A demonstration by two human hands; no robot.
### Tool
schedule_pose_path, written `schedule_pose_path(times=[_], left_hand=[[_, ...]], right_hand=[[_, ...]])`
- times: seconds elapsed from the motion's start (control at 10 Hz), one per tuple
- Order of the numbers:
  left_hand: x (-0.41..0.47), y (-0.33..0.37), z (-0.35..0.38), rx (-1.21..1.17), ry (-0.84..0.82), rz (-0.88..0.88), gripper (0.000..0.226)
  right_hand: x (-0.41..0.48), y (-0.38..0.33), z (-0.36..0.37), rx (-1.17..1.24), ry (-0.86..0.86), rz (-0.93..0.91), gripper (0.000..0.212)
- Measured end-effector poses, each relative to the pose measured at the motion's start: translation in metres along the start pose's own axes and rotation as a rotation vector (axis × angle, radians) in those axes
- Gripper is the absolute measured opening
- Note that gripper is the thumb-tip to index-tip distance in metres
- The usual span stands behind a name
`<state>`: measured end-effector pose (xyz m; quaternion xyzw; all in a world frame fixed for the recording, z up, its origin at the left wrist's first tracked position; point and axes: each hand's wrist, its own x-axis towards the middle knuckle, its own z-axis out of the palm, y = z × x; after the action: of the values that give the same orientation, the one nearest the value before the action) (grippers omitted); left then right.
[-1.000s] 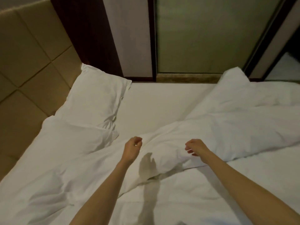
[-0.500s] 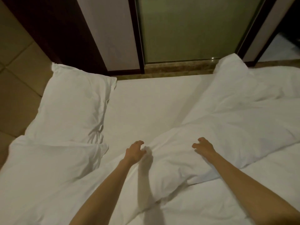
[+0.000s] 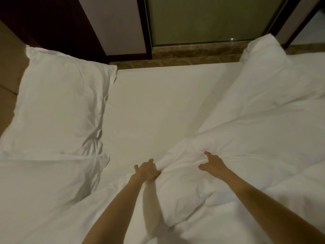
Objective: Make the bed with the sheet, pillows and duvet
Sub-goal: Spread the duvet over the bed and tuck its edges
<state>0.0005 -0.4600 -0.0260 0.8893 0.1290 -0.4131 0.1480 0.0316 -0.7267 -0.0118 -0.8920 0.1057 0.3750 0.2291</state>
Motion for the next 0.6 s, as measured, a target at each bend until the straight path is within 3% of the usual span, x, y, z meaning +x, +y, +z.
schedule_pose_path(times=[0.2, 0.3, 0.5, 0.6], left_hand=[[-0.02, 0.019, -0.006, -0.191, -0.039, 0.259, 0.041], [-0.05, 0.026, -0.032, -0.325, 0.003, 0.38, 0.024], [-0.123, 0.034, -0.082, -0.353, 0.176, 0.639, 0.039], [-0.156, 0.042, -0.098, -0.305, 0.304, 0.753, 0.047]], right_hand=[[-0.006, -0.001, 0.0, -0.039, 0.031, 0.01, 0.09], [-0.015, -0.01, -0.005, 0.092, 0.068, -0.017, 0.108], [-0.041, -0.039, -0.027, 0.345, 0.359, -0.156, 0.103], [-0.059, -0.049, -0.042, 0.253, 0.476, -0.18, 0.088]])
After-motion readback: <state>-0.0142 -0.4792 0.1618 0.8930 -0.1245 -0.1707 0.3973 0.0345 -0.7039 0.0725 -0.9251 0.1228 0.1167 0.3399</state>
